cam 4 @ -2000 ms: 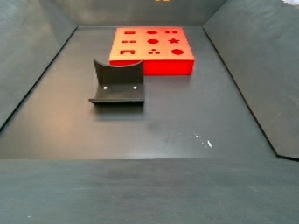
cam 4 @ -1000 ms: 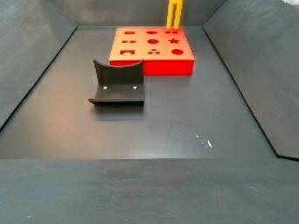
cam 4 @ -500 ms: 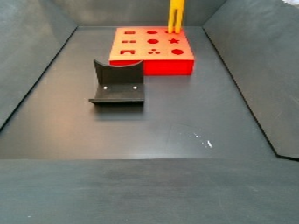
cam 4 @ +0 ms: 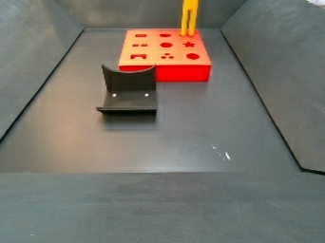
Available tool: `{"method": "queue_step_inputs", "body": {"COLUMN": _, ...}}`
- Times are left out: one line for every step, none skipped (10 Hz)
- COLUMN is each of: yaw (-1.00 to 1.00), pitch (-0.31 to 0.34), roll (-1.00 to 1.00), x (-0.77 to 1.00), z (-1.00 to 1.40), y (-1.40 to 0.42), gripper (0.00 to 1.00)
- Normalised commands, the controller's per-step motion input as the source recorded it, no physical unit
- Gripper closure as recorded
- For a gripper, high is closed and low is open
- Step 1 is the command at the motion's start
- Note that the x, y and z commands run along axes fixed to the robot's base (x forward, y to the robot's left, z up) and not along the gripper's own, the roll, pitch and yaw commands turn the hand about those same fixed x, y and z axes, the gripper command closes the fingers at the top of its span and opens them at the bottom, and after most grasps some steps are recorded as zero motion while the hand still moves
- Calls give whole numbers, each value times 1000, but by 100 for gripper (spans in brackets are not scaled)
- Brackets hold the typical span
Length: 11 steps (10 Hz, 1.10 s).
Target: Insert the square-circle object.
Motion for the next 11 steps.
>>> {"method": "queue_step_inputs", "body": {"yaw": -334, "pitch": 0, "roll": 137, "x": 0, "z": -197, "y": 0, "gripper": 100}}
{"method": "queue_step_inputs", "body": {"yaw": -343, "pitch": 0, "roll": 143, "x": 71, "z": -177, "y": 0, "gripper": 100}}
{"method": "queue_step_inputs", "body": {"yaw": -280, "pitch": 0, "roll": 110, "x": 69, "z": -120, "y": 0, "gripper": 100}}
{"method": "queue_step_inputs", "body": {"yaw": -240, "pitch": 0, "roll": 83, "x": 91, "z": -94, "y": 0, "gripper": 100}}
{"method": "queue_step_inputs", "body": {"yaw": -94, "pitch": 0, "roll": 76, "x": 0, "z": -91, "y": 0, "gripper": 100}}
{"method": "queue_step_inputs", "body": {"yaw": -37, "pitch": 0, "roll": 77, "x": 0, "z": -157, "y": 0, "gripper": 100}}
{"method": "queue_step_inputs", "body": {"yaw": 0, "pitch": 0, "roll": 61, "x": 0, "z": -317, "y": -51, "gripper": 100}}
{"method": "queue_step_inputs", "body": {"yaw": 0, "pitch": -20, "roll": 66, "x": 37, "z": -520, "y": -131, "gripper": 100}}
{"method": "queue_step_inputs", "body": {"yaw": -11, "pitch": -59, "roll": 50, "x": 37, "z": -726, "y": -123, "gripper": 100}}
{"method": "queue_step_inputs", "body": {"yaw": -60, "pitch": -71, "roll": 49, "x": 71, "z": -777, "y": -74, "gripper": 100}}
{"method": "queue_step_inputs", "body": {"yaw": -83, "pitch": -54, "roll": 61, "x": 123, "z": -794, "y": -71, "gripper": 100}}
